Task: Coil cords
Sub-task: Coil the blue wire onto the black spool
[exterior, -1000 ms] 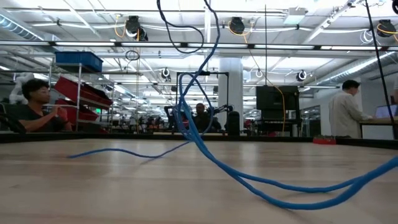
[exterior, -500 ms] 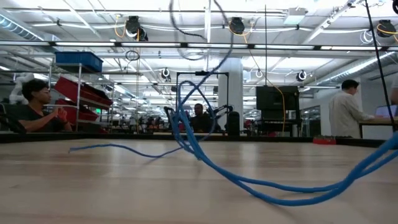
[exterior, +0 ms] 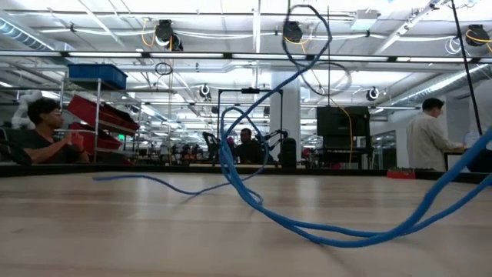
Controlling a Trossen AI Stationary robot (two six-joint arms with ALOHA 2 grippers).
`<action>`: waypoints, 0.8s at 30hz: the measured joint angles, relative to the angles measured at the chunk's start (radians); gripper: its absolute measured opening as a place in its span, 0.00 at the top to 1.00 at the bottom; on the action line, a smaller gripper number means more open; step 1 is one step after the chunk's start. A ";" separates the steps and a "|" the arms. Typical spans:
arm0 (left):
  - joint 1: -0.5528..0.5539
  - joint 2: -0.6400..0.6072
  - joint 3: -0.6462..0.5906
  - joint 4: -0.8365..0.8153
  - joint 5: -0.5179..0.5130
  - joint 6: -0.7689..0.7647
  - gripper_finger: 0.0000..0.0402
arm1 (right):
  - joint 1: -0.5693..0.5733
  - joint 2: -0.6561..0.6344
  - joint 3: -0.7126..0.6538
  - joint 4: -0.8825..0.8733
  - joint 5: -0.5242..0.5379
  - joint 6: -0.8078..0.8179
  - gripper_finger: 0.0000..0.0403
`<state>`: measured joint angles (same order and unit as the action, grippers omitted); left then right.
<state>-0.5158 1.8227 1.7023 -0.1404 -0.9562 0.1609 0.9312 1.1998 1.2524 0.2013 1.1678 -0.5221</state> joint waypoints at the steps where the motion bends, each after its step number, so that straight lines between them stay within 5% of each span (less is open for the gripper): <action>1: 0.009 0.002 0.000 -0.005 0.013 -0.007 0.97 | -0.012 0.005 0.000 0.013 -0.019 -0.003 1.00; 11: 0.080 0.055 0.000 0.039 0.175 -0.051 0.97 | -0.142 0.066 0.000 0.073 -0.061 0.004 1.00; 24: 0.077 0.067 0.000 0.138 0.309 -0.043 0.97 | -0.287 0.179 0.000 0.093 0.036 -0.041 1.00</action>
<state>-0.4383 1.8900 1.7020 -0.0025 -0.6469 0.1184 0.6443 1.3783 1.2526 0.2942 1.2038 -0.5633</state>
